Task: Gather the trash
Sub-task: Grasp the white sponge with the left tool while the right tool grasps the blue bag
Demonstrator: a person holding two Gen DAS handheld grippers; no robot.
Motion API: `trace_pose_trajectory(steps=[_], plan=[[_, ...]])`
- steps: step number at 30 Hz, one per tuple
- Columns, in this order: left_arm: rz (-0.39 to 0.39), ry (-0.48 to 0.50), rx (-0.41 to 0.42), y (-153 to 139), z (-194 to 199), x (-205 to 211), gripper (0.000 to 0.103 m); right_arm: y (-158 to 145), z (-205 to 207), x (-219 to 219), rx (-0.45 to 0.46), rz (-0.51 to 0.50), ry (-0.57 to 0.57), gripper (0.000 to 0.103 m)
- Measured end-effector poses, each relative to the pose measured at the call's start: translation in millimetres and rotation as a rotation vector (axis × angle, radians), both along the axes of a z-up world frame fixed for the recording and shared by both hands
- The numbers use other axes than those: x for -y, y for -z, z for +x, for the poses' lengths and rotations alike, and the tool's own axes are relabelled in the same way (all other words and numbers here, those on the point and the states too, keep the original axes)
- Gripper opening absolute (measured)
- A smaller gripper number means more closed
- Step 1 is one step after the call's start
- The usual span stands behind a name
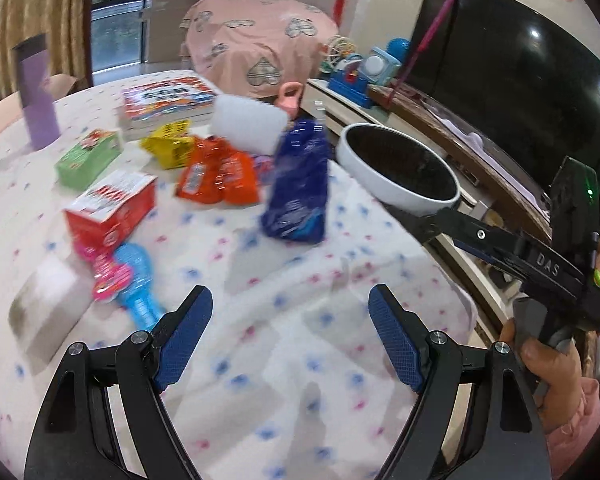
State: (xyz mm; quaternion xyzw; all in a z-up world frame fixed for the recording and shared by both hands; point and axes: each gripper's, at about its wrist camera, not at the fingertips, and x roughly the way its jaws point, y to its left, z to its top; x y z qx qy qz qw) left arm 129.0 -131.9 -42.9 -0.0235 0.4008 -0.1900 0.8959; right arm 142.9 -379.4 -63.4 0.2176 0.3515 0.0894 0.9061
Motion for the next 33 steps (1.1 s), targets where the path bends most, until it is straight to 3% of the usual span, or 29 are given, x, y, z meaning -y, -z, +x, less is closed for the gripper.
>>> trace_pose_trajectory(steps=[14,22,24,33], plan=[[0.033,-0.119,-0.006,13,-13,-77,0.083,7,-2,-77,0.011,-0.081,-0.149,0.095],[0.102,-0.145,0.014,10,-2,-120,0.083,7,12,-95,0.017,-0.104,-0.184,0.095],[0.109,-0.148,0.005,11,4,-132,0.087,7,16,-98,0.02,-0.107,-0.19,0.095],[0.213,-0.147,-0.053,34,29,-148,0.088,10,41,-111,0.013,-0.138,-0.21,0.095]])
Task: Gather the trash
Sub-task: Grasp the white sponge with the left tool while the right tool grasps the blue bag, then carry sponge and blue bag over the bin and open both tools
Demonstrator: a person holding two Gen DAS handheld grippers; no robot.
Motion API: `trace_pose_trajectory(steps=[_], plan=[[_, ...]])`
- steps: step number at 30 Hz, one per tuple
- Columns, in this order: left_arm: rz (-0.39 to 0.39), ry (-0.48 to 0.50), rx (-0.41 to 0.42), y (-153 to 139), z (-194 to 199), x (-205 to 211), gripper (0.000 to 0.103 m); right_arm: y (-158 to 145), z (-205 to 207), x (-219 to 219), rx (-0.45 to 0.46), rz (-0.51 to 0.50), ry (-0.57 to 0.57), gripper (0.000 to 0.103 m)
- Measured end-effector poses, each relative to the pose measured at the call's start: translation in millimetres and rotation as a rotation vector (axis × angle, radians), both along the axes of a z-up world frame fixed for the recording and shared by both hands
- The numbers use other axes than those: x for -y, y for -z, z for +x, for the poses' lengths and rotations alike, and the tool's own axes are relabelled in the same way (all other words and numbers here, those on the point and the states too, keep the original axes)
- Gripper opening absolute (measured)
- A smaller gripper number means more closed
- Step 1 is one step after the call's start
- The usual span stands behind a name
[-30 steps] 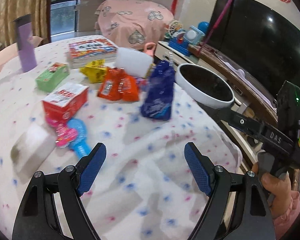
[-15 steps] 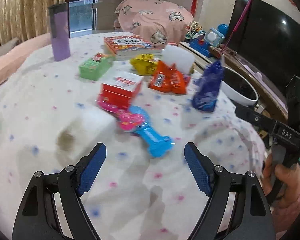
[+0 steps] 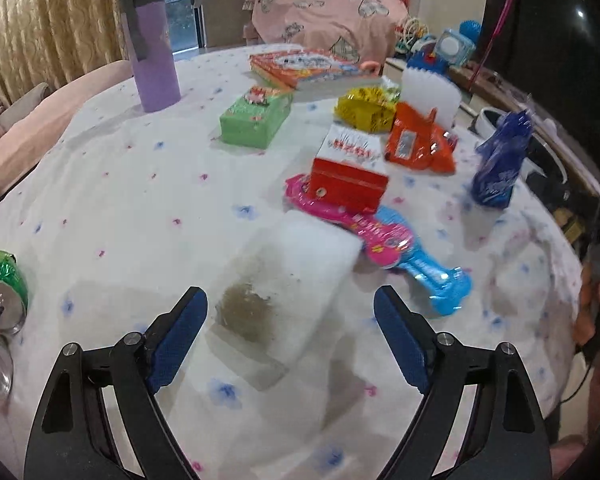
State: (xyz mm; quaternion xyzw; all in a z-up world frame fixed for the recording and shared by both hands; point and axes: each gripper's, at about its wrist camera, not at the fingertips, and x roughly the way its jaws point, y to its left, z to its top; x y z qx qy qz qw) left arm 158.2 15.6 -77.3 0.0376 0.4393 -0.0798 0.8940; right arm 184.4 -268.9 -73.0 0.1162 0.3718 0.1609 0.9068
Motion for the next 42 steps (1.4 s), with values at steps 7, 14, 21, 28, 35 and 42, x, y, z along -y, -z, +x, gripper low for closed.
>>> trace_pose_trajectory(steps=[7,14,21,28,35,42], plan=[[-0.002,-0.042,-0.036,10,3,-2,0.063,5,23,-3,0.0,-0.015,-0.013,0.094],[-0.048,-0.045,0.055,-19,-16,7,0.06,11,22,0,-0.014,-0.016,-0.003,0.04],[-0.158,0.001,0.074,-39,-16,35,0.06,0,-3,17,0.011,0.017,0.014,0.04],[-0.196,0.065,0.058,-37,-8,77,0.06,-7,-20,44,0.019,0.03,0.067,0.04],[-0.223,0.129,0.036,-37,-1,117,0.06,-16,-31,72,0.036,0.034,0.123,0.04],[-0.217,0.184,0.037,-41,5,150,0.06,-20,-37,97,0.043,0.039,0.174,0.04]])
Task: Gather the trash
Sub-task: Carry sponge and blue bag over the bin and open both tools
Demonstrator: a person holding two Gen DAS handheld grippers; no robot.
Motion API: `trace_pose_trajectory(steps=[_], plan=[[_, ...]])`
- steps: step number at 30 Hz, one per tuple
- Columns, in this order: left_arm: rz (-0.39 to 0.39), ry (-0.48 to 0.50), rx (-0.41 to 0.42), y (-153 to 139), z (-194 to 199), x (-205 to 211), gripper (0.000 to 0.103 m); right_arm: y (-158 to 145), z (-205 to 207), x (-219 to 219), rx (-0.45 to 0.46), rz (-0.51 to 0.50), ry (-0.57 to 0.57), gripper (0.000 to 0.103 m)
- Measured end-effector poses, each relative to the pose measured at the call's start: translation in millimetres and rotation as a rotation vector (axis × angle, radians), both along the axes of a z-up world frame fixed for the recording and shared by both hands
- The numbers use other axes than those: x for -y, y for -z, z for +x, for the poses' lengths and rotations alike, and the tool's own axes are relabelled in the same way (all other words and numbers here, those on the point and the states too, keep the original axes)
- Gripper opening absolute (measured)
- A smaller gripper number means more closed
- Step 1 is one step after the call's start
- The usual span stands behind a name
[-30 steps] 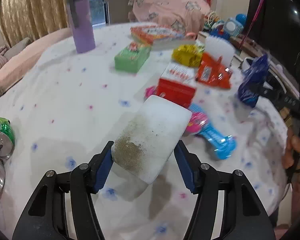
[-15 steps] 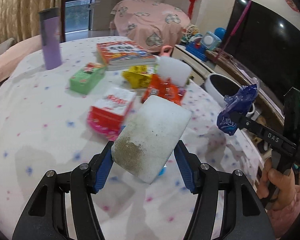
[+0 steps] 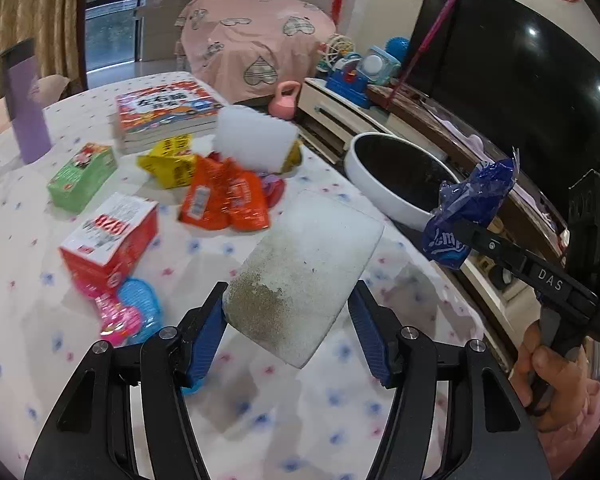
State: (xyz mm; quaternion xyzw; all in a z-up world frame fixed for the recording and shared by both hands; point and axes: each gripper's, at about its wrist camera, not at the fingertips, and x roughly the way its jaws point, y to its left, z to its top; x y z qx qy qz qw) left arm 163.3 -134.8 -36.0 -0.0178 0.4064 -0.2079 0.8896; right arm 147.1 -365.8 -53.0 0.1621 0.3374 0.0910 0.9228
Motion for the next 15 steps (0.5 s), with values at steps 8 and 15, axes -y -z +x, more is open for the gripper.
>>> trace_pose_trajectory(steps=[8,15], plan=[[0.01,0.044,0.01,-4,11,32,0.06,-1,-2,26,0.003,0.007,0.048,0.04],[0.018,0.079,0.021,-9,19,55,0.06,-3,1,43,0.009,0.007,0.075,0.04]])
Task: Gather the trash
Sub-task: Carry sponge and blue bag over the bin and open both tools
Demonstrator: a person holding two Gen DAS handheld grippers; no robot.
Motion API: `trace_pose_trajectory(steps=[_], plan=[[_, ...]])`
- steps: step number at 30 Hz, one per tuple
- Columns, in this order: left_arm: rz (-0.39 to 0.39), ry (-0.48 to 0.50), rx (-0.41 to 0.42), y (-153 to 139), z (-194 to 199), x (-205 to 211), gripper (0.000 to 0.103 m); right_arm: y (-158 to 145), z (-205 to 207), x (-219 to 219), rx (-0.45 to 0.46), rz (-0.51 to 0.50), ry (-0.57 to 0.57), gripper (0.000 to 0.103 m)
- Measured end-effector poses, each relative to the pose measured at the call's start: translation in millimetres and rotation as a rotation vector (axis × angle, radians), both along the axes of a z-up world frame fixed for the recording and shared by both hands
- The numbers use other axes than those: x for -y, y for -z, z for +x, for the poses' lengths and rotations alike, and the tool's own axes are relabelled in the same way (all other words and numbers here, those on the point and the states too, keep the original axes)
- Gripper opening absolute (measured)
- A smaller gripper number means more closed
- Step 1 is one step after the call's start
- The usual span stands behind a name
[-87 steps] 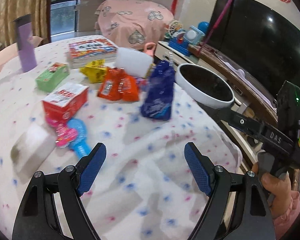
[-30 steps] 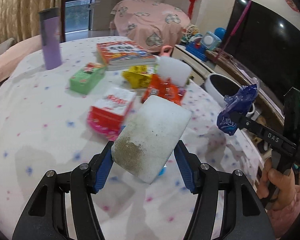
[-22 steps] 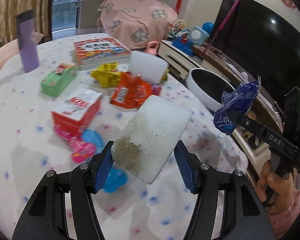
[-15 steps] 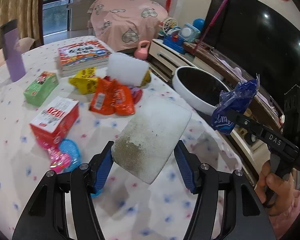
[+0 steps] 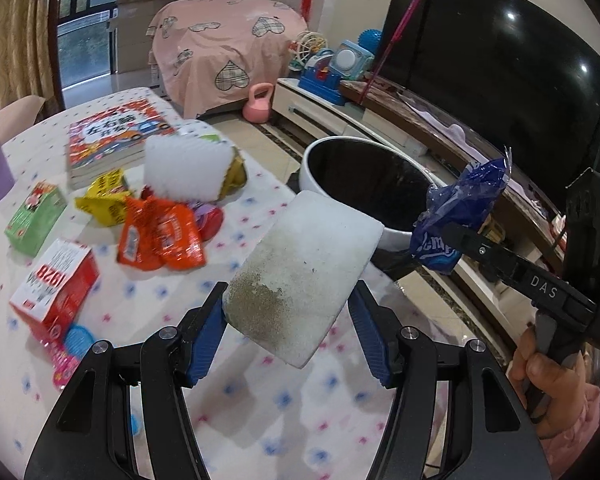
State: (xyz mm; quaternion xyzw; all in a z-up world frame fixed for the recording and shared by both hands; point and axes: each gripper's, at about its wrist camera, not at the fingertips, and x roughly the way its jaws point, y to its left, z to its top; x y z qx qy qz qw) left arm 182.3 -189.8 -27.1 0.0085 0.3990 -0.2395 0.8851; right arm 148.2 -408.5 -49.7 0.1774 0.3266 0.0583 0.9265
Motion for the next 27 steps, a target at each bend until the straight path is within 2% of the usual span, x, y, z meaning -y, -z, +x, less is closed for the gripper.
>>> trace_pose_trajectory(steps=[15,27], plan=[[0.054,0.045,0.018,-10,34,51,0.061,-6,23,34,0.007,-0.013,0.044,0.04],[0.118,0.076,0.031,-8,70,102,0.062,-8,56,62,-0.036,-0.036,0.06,0.042]])
